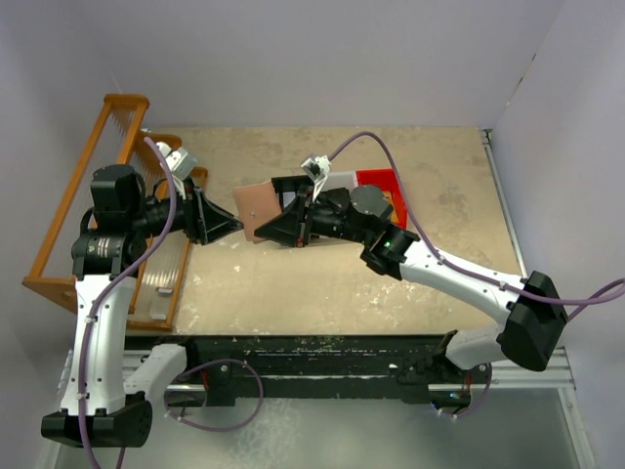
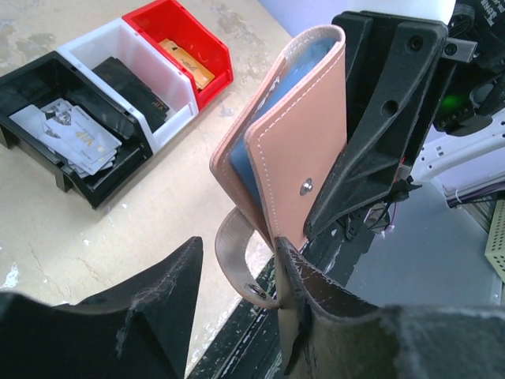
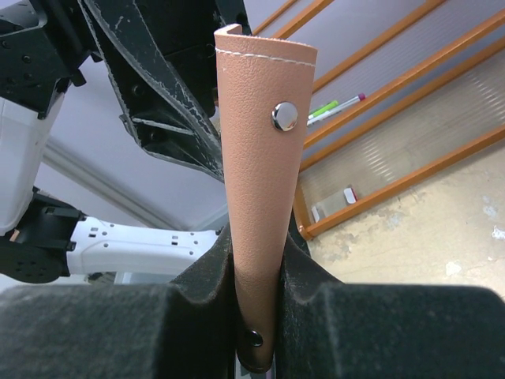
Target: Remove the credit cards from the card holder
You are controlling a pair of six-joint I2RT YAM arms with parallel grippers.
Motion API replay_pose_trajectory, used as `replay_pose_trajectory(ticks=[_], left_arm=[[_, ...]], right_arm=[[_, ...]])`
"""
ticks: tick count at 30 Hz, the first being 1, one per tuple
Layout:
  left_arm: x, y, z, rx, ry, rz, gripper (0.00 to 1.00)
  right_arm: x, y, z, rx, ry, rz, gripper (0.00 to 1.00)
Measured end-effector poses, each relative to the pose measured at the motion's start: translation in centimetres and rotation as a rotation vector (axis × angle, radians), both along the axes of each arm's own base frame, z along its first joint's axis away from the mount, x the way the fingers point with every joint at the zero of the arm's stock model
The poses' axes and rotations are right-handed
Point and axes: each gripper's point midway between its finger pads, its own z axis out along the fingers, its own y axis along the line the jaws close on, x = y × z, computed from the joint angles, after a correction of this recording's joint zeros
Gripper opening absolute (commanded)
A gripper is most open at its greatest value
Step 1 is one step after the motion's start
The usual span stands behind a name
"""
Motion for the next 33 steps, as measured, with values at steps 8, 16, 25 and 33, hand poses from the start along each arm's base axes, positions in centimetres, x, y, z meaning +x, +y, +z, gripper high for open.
replay_pose_trajectory(ticks=[8, 16, 25, 33], left_arm=[[-0.3, 0.1, -0.5, 0.018, 0.002, -0.01, 0.29], [-0.3, 0.3, -0.6, 0.045, -0.01, -0.01, 0.04], [-0.1, 0.6, -0.1, 0.061, -0.034, 0.013, 0.0], [1.5, 1.7, -0.9, 0.132, -0.059, 0.093, 0.0]], right_arm=[[-0.2, 0.0, 0.7, 0.027, 0.008, 0.008, 0.0], [-0.4, 0.0, 0.8, 0.045, 0.015, 0.018, 0.0], [-1.0, -0.1, 0.9, 0.094, 0.017, 0.049, 0.23], [-0.2, -1.3, -0.9, 0.097, 0.066, 0.051, 0.96]])
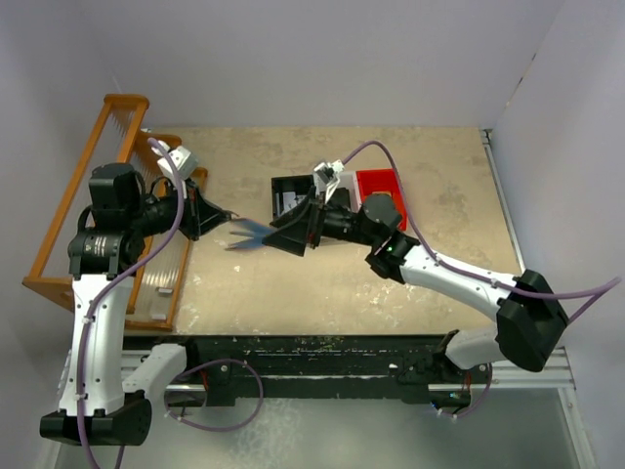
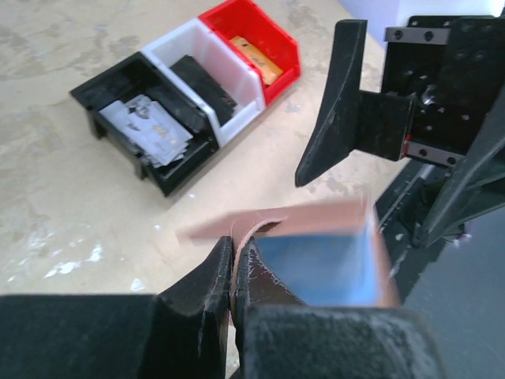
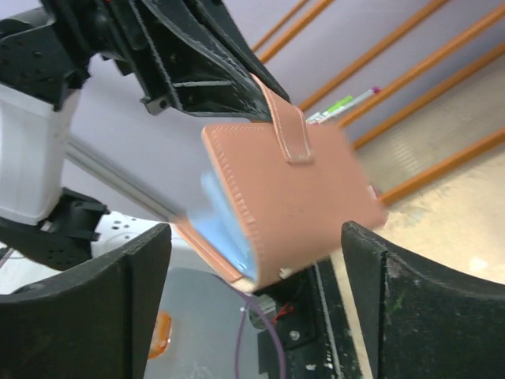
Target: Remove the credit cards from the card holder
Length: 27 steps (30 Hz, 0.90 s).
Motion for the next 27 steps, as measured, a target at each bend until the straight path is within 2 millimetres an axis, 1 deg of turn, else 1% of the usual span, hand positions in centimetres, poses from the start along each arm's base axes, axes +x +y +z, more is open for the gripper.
replay_pose_trajectory(ticks=[2, 4, 7, 9, 11, 15, 17, 20, 22, 24, 27], left_arm=[[0.6, 0.5, -0.4, 0.028, -0.007, 0.024, 0.0], [1.1, 0.8, -0.8, 0.055, -0.014, 0.035, 0.0], [1.2, 1.0, -1.4, 0.077, -0.019, 0.027, 0.0], [1.2, 1.0, -1.5, 0.091, -0.033, 0.014, 0.0], [1.1, 1.1, -1.8, 0.105, -0.037, 0.004, 0.0], [1.0, 1.2, -2.3, 0.119, -0.01, -0.002, 0.0], [1.2, 1.3, -2.5, 0.122, -0.001, 0.005, 0.0], [1.3, 1.4, -2.6, 0.122, 0.008, 0.015, 0.0], [1.3, 1.4, -2.7, 0.117, 0.018, 0.022, 0.0], [1.3, 1.3, -2.7, 0.112, 0.029, 0.027, 0.0], [1.4, 1.3, -2.8, 0.1, 0.048, 0.034, 0.0]], right_arm=[[1.0, -0.6, -0.8, -0.017, 0.018, -0.024, 1.0], [1.8, -1.3, -1.3, -0.041, 0.025, -0.052, 1.0], [2.4, -2.2, -1.8, -0.092, 0.004, -0.089, 1.0], [2.4, -2.5, -2.0, -0.127, -0.023, -0.098, 1.0], [2.8, -2.5, -1.7, -0.164, -0.064, -0.115, 1.0], [3.3, -2.0, 0.2, -0.196, -0.169, -0.166, 1.0], [2.5, -1.2, 0.9, -0.205, -0.23, -0.188, 1.0], [-0.7, 0.8, 1.2, -0.221, -0.309, -0.185, 1.0], [-2.4, 2.1, 0.7, -0.243, -0.345, -0.186, 1.0], [-3.8, 3.5, 0.1, -0.278, -0.383, -0.202, 1.0], [-3.9, 5.4, -1.0, -0.349, -0.429, -0.279, 1.0]])
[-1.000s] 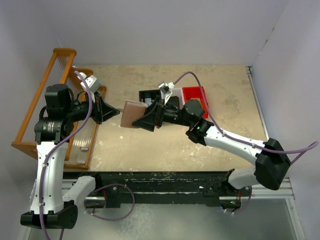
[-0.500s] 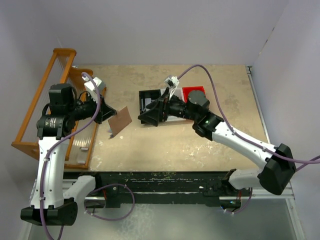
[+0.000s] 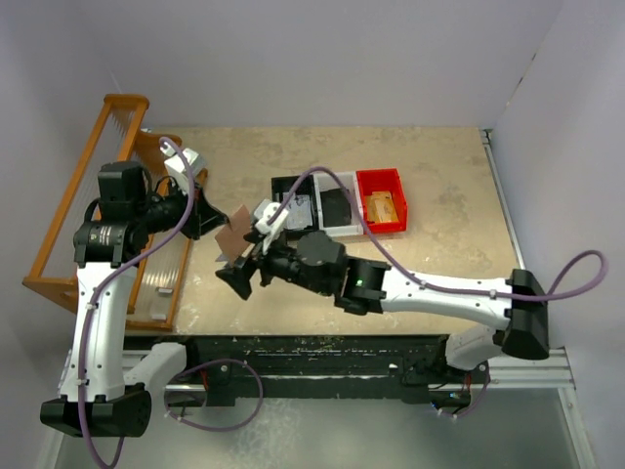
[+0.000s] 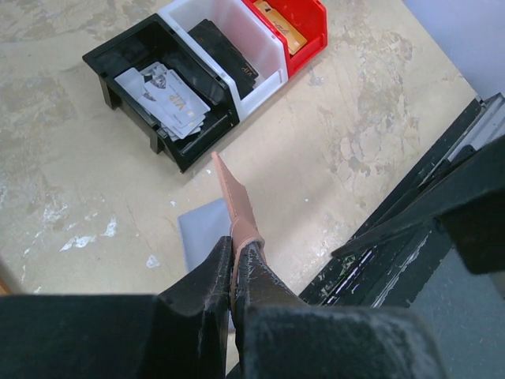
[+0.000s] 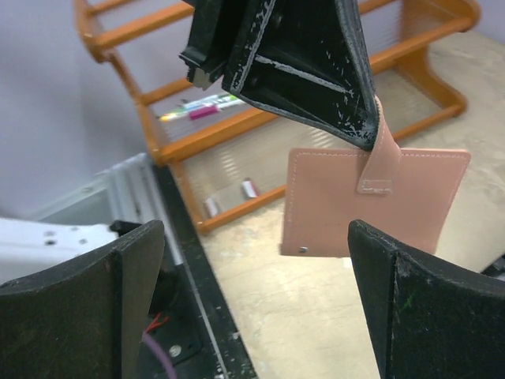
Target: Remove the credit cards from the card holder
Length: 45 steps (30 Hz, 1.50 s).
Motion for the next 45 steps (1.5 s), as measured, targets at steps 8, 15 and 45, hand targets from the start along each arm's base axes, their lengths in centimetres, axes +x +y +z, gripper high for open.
replay_pose_trajectory(ticks=[8, 15, 45], left_arm=[[-0.4, -0.1, 0.4, -0.019, 0.023, 0.011, 0.0], [-0.6, -0.2, 1.1, -0.031, 0.022, 0.015, 0.0], [-4.2, -2.4, 3.2, -0.083, -0.047, -0.211, 0.97]], right_arm=[[2.5, 2.8, -3.3, -0.189, -0.13, -0.289, 0.95], [3.9, 2.4, -4.6, -0.257, -0.17, -0.429, 0.65], [5.4, -6.9, 2.8, 0.16, 0.13, 0.028, 0.0]])
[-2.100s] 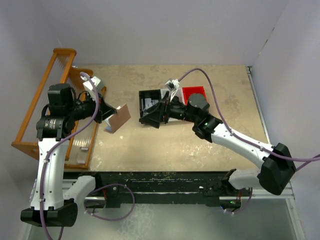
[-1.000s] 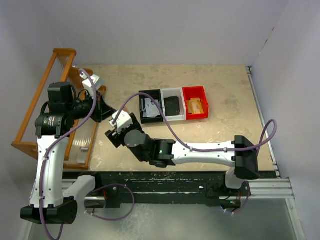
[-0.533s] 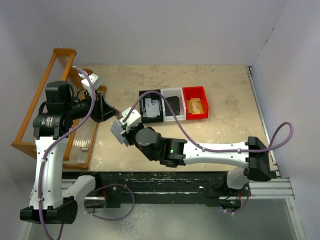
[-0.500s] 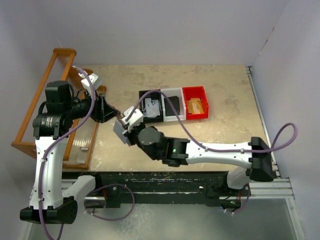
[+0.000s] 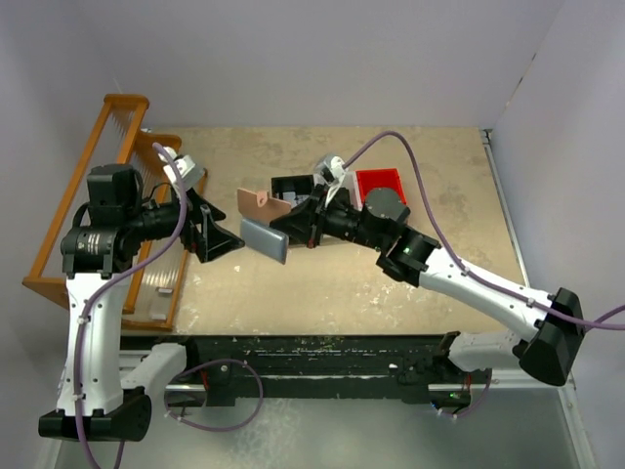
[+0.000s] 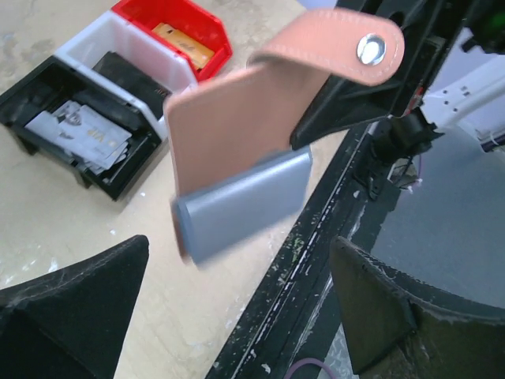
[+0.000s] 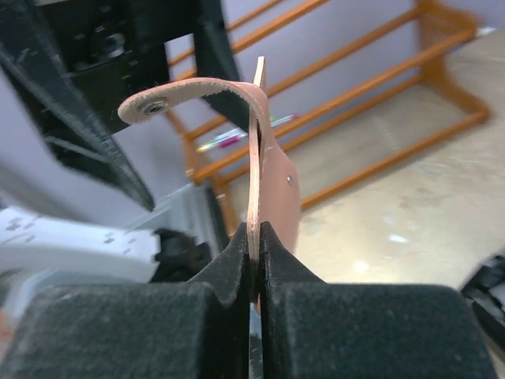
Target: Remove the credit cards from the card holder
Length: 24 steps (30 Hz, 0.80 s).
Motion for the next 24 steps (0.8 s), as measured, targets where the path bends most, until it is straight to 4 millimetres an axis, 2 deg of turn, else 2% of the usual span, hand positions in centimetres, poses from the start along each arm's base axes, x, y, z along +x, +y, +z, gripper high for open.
replay_pose_trajectory(ticks=[4, 5, 8, 10, 12, 14, 17, 19, 21, 24], left_arm=[[-1.3, -0.6, 0.9, -0.034, -0.025, -0.053, 0.86], [-1.5, -0.7, 1.0, -0.041, -0.032, -0.063, 0.8], [-1.9, -0.9, 1.3, -0.051, -0.038, -0.08, 0.48], [-2.1, -1.0, 1.4, -0.059, -0.036, -0.091, 0.35], [-2.3, -1.2, 1.4, -0.066, -0.037, -0.105, 0.32], [-2.6, -1.3, 1.4, -0.075, -0.031, -0.116, 0.36], [-3.0, -1.5, 1.1, -0.091, -0.006, -0.134, 0.43], [-3.3, -1.6, 0.9, -0.104, 0.016, -0.147, 0.41], [-3.5, -1.8, 0.9, -0.117, 0.031, -0.159, 0.29], [-3.7, -2.0, 1.0, -0.142, 0.061, -0.177, 0.0]], right_arm=[[-3.1, 1.0, 0.2, 0.035, 0.045, 0.226, 0.0], [-3.9, 1.4, 0.1, 0.04, 0.061, 0.284, 0.0], [-5.3, 2.1, -0.7, 0.039, 0.101, 0.4, 0.0], [-5.9, 2.5, -1.3, 0.034, 0.13, 0.452, 0.0], [-6.1, 2.7, -1.5, 0.035, 0.146, 0.479, 0.0], [-6.2, 3.0, -1.5, 0.039, 0.159, 0.497, 0.0], [-5.9, 3.2, -0.7, 0.059, 0.155, 0.507, 0.0], [-5.9, 3.1, 0.2, 0.085, 0.142, 0.512, 0.0], [-5.7, 3.0, 1.0, 0.11, 0.133, 0.515, 0.0], [-5.3, 2.9, 1.9, 0.142, 0.127, 0.526, 0.0]])
